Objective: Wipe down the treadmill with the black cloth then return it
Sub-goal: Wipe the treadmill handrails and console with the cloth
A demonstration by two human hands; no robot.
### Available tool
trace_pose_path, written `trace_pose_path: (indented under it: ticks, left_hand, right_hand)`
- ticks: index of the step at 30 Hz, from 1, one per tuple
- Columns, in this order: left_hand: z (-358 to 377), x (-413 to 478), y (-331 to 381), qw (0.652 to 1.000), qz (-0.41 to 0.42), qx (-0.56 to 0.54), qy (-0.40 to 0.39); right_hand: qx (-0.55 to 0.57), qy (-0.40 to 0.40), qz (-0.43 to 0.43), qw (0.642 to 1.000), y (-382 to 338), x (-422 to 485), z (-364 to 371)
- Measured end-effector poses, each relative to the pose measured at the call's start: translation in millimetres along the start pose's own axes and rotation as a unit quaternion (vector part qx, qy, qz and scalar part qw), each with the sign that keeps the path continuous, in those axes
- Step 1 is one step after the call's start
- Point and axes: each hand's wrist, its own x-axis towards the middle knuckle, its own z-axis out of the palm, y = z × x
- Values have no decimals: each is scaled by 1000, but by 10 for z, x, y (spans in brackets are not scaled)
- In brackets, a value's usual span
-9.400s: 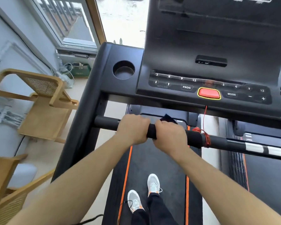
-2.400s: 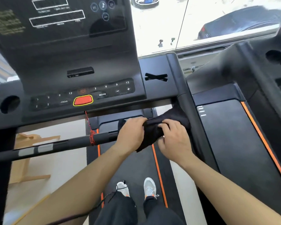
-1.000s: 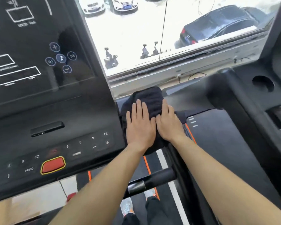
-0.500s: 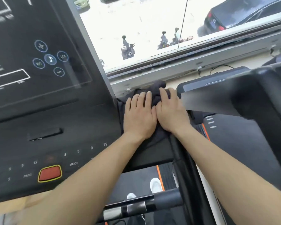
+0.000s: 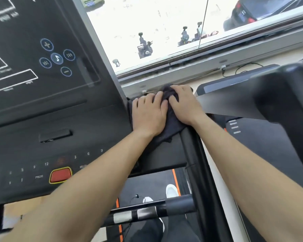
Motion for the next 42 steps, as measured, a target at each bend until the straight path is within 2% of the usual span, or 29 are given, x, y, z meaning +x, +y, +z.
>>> trace_pose_path:
  ticks: [3,7,10,13,16,19,23,27,29,31,33,36,39,42]
  left_hand:
    - [70,-561,104,999,31,-17,-22]
    - [114,-1051,213,997,65,-17,-42]
    - [99,-853,209,996,72,-30,-33]
    - [72,-454,248,998,43,-41,-19]
    - [83,-416,284,999,28,-38,-13]
    - [105,-878,302,998,54,-30,-10]
    - [148,-1603,426,996,81,-34,-31]
    - [131,-1585,527,995,73,-61,-26]
    - [107,-1358,617,994,70,-74,-32]
    - [85,-1202,745,994,64,-80,-47]
    - [118,-1254,866,992,93,-75,-48]
    - [176,-1715,967,982,160,-94,-43]
    - [94,-2203,1055,977,167,-129,-20]
    - [-5,-2439,1060,971,116,-206,-37]
  right_hand:
    - [-22,42,-2,999,68,-673,76]
    - [-7,39,27,999,83,-1267,94]
    - [16,27,42,999,85,-1056,62]
    - [67,18,60,996,59,-623,11]
    - [8,-2,27,1000,19,-614,1]
    - [-81,31,-12,996,80,-1098,85]
    - [20,-12,25,999,242,-1775,60]
    - [89,-32,57,994,358,-1668,51]
    - [192,-34,103,975,361,-1500,50]
    - [291,-12,192,937,335,-1483,24]
    - [308,-2,267,913,238,-1668,-37]
    - [318,28,324,891,163,-2122,-51]
    - [314,53,306,897,233,-2521,-12]
    - [275,12,272,922,268,-2650,7]
